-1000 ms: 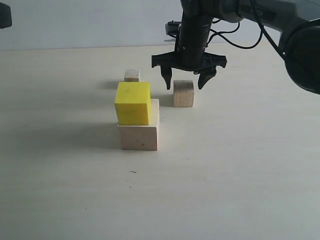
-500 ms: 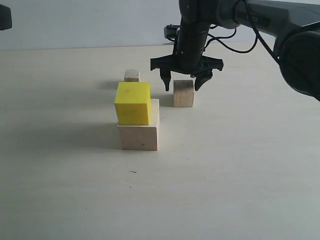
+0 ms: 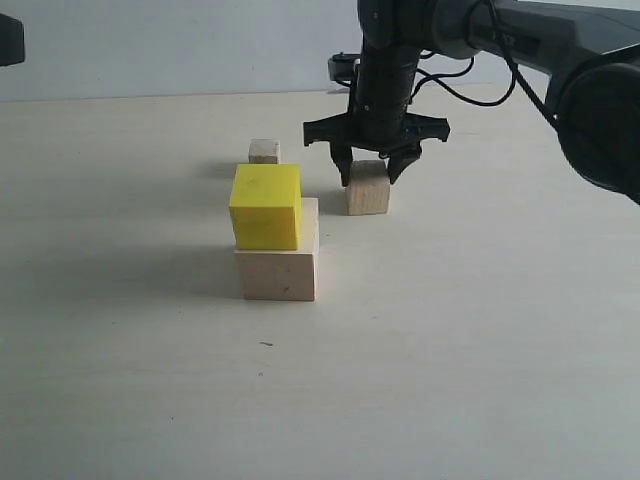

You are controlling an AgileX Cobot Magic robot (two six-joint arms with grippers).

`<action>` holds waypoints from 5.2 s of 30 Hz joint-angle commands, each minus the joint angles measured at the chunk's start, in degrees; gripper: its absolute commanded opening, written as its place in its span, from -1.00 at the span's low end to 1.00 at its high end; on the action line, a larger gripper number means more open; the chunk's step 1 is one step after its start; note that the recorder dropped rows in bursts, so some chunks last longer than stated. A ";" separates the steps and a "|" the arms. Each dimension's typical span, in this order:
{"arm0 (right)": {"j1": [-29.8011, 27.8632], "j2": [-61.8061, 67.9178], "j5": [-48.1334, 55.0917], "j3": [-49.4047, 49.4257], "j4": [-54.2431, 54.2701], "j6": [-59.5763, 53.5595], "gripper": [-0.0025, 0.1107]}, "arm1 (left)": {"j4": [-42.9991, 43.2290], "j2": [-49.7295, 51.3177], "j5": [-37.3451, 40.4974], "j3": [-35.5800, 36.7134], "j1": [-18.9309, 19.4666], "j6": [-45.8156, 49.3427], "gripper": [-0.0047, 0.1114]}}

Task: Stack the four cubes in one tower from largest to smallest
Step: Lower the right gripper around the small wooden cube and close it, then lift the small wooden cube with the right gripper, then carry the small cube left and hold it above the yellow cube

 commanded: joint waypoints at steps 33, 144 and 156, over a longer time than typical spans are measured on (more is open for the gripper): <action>-5.59 -43.98 -35.72 47.38 18.70 -46.20 -0.96 | 1.46 -0.21 1.85 0.16 0.03 0.03 -0.92; -3.63 -22.64 1.72 49.03 94.68 -143.22 -0.96 | 7.51 -0.21 0.93 2.37 0.03 0.25 -0.92; -3.63 -22.64 -1.45 48.93 95.27 -143.22 -0.96 | 7.51 -0.21 -0.51 2.95 0.03 0.25 -0.92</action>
